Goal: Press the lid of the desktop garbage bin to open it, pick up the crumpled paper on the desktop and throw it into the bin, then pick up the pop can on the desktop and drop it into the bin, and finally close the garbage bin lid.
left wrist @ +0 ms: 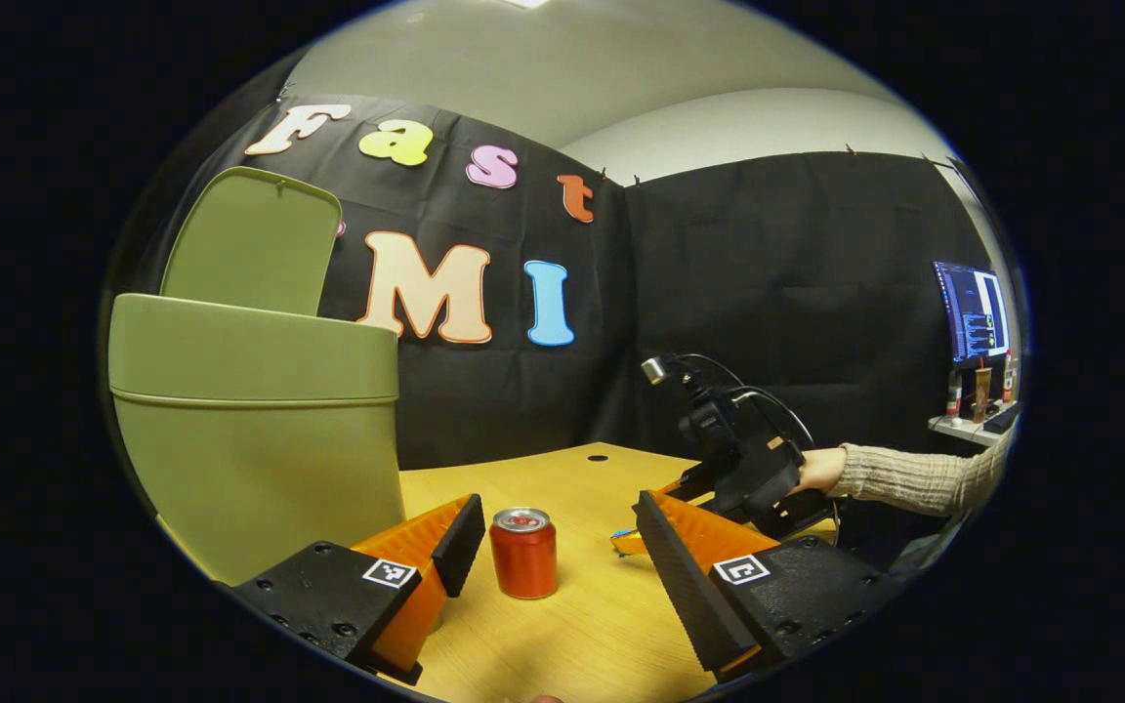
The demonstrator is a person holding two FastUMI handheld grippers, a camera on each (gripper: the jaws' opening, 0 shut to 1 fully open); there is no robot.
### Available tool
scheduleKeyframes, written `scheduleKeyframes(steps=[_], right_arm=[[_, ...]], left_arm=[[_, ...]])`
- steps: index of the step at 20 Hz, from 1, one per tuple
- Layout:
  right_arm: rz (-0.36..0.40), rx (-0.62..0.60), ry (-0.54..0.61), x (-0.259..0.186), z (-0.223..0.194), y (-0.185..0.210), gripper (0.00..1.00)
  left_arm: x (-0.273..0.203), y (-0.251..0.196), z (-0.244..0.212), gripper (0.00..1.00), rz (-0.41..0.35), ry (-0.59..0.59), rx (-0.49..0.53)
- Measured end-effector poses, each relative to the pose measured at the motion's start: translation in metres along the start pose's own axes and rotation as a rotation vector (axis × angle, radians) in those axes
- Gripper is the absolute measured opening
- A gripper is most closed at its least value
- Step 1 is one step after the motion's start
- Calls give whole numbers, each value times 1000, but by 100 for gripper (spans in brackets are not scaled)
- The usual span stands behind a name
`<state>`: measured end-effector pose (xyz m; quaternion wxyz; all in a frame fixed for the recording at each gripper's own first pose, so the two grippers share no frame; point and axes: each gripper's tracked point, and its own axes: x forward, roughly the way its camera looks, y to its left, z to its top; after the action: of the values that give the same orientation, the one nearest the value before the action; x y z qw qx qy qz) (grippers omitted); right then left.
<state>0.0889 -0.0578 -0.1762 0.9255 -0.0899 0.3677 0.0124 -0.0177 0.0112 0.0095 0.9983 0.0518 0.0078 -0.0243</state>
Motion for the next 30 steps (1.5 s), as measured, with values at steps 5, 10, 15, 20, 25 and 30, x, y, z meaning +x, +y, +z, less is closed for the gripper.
scheduleKeyframes(steps=[5,10,15,20,25,30], right_arm=[[29,70,93,10,-11,2,99],[30,104,132,15,-18,1,58],[24,122,123,14,-16,2,22],[33,167,53,-5,13,-4,18],[53,197,-72,-39,81,-4,17],[91,124,-209,-82,169,18,17]], left_arm=[[0,2,0,94,1,2,-8],[0,0,2,94,-12,-9,-17],[1,2,-1,94,-10,1,-28],[3,6,-5,94,-5,19,-42],[3,1,-11,95,-19,40,-51],[2,0,-14,95,-23,53,-52]])
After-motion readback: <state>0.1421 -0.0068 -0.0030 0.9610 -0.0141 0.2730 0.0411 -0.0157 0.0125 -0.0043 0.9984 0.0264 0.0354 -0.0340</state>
